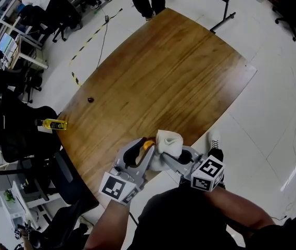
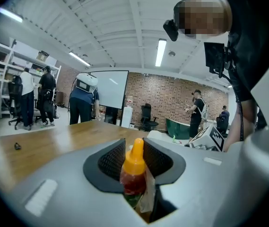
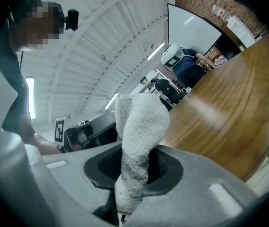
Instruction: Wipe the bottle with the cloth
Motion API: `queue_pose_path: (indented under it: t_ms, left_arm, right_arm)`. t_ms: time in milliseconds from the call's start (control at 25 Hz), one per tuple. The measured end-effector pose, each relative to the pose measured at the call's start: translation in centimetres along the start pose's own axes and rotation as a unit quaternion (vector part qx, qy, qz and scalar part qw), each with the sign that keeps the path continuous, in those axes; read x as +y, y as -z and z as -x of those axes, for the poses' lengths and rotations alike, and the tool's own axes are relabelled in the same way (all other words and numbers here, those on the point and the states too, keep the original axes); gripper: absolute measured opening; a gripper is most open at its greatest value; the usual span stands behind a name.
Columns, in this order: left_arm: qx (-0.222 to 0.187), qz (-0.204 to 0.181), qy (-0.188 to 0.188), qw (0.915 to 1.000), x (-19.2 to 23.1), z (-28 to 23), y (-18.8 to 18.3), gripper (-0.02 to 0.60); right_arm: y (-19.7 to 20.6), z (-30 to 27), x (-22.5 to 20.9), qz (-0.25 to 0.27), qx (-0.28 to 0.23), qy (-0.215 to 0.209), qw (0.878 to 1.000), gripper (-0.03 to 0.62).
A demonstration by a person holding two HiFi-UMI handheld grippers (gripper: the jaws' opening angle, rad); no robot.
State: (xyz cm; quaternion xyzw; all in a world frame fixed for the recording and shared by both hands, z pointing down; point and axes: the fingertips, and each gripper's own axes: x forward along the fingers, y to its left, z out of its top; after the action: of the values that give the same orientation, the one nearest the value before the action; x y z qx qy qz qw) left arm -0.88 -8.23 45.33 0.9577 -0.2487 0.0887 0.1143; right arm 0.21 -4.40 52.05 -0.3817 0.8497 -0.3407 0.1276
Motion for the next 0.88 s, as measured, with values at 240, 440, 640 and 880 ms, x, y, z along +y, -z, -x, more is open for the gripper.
queue_pose_path:
  t_ms: [240,440,640,880]
  left_arm:
    - [0.002,0.003,-0.008,1.0,0.0,0.0,0.0,0.132]
    - [0.002,0.005,-0.006,1.0,0.1,-0.1,0.1,0.132]
    - [0.001,0.007,-0.005,1.0,0.1,-0.1,0.3,0.132]
    - [-0.005,0.007,-0.011,0.9999,0.3,0.1,0.8,0.133]
  right_arm:
    - [2.2,0.1,-2.0,-0.004,0.047,0.027,0.999,0.077]
    - [4.6,-0.3,-5.4,-0.032,0.123,0.093,0.987,0.075]
    - [5.9,-0.5,-7.1,0.005,0.229,0.156,0.961,0.075]
    - [5.6,-0.4,-7.3,0.068,0.337,0.151,0.927,0.077]
